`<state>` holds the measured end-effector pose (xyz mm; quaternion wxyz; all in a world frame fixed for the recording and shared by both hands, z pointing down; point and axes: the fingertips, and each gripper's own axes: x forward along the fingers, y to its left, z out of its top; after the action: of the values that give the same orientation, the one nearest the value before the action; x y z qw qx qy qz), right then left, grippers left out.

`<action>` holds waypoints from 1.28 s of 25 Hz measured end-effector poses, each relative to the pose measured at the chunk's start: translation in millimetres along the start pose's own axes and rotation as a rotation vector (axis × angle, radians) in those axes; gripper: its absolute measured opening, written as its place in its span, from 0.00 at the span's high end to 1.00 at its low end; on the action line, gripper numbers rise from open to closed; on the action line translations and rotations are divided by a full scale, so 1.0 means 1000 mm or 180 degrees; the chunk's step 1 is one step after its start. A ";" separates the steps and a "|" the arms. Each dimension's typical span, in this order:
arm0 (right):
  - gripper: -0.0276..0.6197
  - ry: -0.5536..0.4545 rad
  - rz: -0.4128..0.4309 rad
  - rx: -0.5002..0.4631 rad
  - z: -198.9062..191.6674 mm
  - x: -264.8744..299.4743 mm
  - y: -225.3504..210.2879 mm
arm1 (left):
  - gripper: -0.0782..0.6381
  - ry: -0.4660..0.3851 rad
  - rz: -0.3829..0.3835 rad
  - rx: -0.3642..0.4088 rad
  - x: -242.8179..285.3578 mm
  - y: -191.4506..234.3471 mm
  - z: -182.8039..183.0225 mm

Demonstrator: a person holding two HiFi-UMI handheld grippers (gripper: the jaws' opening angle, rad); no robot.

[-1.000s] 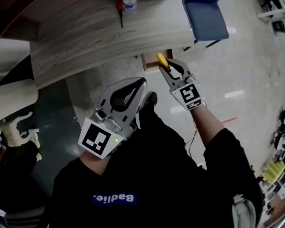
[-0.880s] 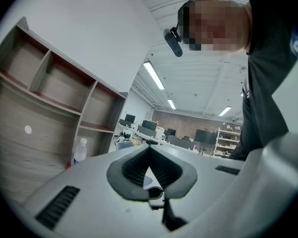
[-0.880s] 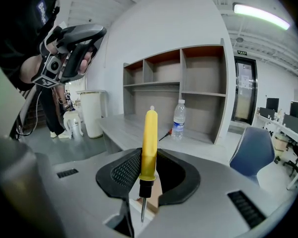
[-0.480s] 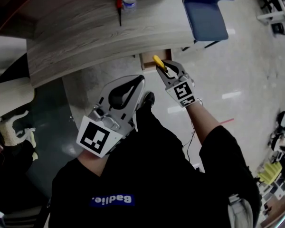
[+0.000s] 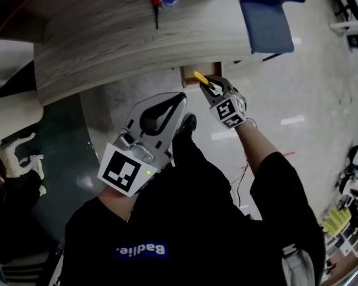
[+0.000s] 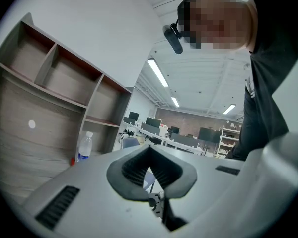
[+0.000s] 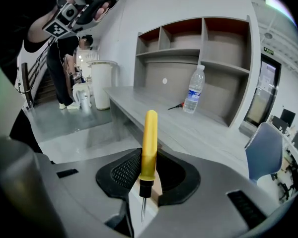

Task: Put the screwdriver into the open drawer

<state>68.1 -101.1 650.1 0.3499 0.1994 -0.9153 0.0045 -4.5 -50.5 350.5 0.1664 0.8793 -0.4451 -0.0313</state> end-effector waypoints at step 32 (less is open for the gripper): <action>0.79 0.1066 0.0409 -0.0906 -0.111 0.101 -0.006 | 0.90 0.0080 0.0154 -0.0060 -0.006 0.026 -0.019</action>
<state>72.8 -126.9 798.5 0.5205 0.0859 -0.8467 -0.0693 -23.9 -55.1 376.4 0.1809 0.8670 -0.4638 -0.0204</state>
